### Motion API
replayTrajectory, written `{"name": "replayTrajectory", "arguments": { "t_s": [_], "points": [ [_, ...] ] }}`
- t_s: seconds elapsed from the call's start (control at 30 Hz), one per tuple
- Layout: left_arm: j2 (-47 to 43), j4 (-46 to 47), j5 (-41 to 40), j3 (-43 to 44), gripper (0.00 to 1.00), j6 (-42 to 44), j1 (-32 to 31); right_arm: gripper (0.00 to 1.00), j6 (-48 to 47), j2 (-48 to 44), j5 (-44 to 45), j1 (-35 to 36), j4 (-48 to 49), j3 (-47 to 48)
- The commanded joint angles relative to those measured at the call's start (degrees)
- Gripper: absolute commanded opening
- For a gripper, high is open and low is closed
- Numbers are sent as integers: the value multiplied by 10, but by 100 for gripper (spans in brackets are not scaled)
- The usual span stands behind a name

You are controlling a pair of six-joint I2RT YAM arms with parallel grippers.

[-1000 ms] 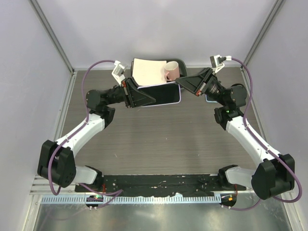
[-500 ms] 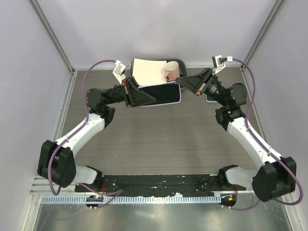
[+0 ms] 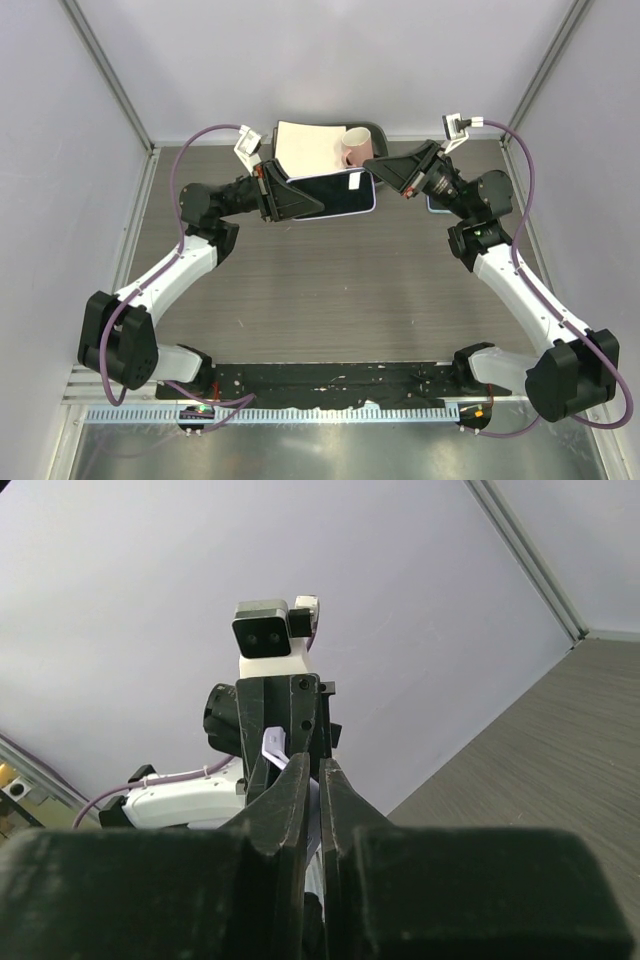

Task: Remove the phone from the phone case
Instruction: Remove the phone case from the phone.

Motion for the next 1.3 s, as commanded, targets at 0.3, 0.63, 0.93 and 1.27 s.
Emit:
{"name": "replayTrajectory", "arguments": {
  "t_s": [0.3,0.63,0.93,1.27],
  "points": [
    [-55,231,16,71,0,-16,-27,1,-84,42,41,14,-136,-9],
    [-56,222,14,68,0,-13,-26,5,-84,41,31,18,-133,-4],
    [-55,171,13,37,0,19,-13,51,-44,19,-68,-8,-121,92],
    [-69,135,5,9,0,42,3,78,-244,-18,-118,-55,-394,253]
  ]
}}
